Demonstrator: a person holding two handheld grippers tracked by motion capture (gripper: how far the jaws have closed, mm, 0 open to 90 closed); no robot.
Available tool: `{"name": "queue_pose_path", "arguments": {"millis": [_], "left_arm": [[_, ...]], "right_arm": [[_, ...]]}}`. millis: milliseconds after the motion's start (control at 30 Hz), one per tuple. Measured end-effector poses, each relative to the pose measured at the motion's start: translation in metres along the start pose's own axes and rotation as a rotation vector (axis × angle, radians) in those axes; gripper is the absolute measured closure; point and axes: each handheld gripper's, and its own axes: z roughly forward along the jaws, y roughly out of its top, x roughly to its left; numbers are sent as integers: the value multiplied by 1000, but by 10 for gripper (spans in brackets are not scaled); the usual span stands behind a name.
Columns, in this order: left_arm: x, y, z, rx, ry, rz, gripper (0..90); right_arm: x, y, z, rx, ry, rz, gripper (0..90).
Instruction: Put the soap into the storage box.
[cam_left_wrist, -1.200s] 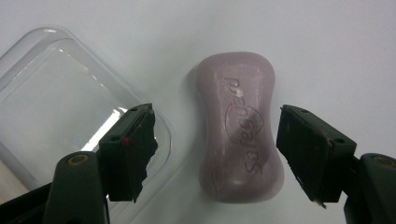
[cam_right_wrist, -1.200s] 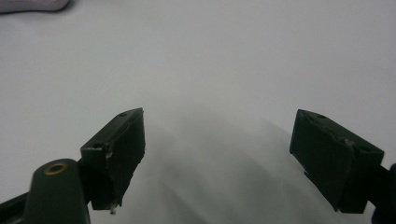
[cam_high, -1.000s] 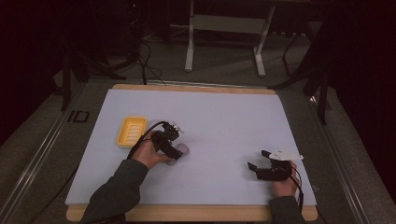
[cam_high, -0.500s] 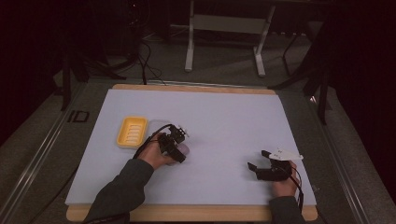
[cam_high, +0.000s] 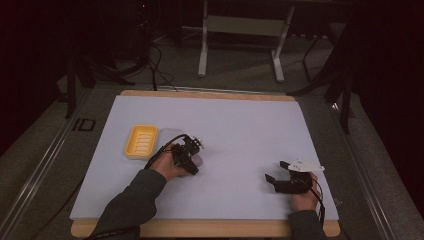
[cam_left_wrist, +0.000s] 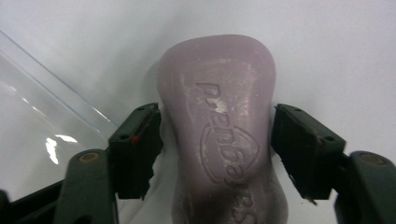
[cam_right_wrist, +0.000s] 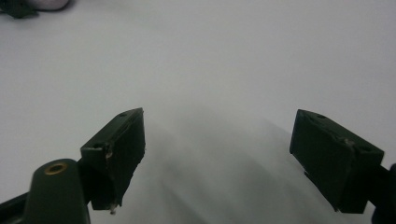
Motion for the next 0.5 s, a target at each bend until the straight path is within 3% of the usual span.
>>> {"name": "queue_pose_path", "arguments": {"millis": [333, 500], "left_arm": [[3, 4, -3, 62, -22, 8, 486], [1, 5, -3, 110, -25, 25, 495]], "right_arm": [[0, 0, 0, 3, 1, -1, 178], [0, 0, 1, 4, 1, -1, 178]]}}
